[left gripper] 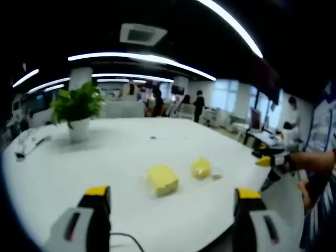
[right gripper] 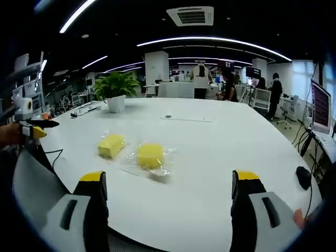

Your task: Compare the silicone blocks by pressing each to a similar depth, holding the contact briefly, and releasing to observe deformation and rebound differences across the visible hardness samples.

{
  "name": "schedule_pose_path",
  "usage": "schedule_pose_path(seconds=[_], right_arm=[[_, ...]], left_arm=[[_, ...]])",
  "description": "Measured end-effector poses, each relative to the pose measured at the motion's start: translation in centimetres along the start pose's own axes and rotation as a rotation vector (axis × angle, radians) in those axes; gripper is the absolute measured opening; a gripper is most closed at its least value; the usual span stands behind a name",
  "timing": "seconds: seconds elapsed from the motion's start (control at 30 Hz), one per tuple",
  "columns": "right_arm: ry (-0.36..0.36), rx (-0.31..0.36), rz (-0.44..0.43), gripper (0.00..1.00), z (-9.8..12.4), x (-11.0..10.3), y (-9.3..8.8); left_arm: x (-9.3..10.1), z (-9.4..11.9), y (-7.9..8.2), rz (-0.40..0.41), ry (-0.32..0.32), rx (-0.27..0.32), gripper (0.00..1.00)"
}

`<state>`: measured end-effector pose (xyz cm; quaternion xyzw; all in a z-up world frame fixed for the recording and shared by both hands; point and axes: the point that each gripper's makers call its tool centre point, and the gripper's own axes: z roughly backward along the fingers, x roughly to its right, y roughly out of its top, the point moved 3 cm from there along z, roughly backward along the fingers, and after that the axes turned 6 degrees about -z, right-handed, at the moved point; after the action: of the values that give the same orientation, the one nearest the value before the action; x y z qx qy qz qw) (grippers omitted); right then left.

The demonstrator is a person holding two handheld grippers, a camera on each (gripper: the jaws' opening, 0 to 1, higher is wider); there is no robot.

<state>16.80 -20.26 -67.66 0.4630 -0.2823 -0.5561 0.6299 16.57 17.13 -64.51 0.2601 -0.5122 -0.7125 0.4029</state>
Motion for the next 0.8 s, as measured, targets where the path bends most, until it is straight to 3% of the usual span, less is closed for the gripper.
schedule_pose_path(seconds=[0.07, 0.17, 0.37, 0.53, 0.63, 0.8], right_arm=[[0.009, 0.004, -0.012, 0.87, -0.3, 0.0, 0.1], [-0.001, 0.060, 0.015, 0.95, -0.5, -0.1, 0.8], [0.020, 0.060, 0.038, 0.96, -0.9, -0.3, 0.8], [0.036, 0.099, -0.009, 0.96, -0.9, -0.3, 1.4], [0.013, 0.049, -0.010, 0.96, -1.0, -0.2, 0.9], [0.008, 0.047, -0.007, 0.96, -1.2, -0.2, 0.7]], left_arm=[[0.1, -0.1, -0.1, 0.002, -0.001, -0.008, 1.00], [0.4, -0.2, -0.2, -0.005, 0.003, -0.016, 1.00], [0.7, -0.6, -0.3, -0.004, 0.006, -0.014, 1.00], [0.7, -0.6, -0.1, -0.019, 0.002, -0.021, 1.00], [0.4, -0.6, 0.0, -0.011, 0.009, -0.020, 1.00], [0.3, -0.7, 0.0, -0.003, 0.006, -0.028, 1.00]])
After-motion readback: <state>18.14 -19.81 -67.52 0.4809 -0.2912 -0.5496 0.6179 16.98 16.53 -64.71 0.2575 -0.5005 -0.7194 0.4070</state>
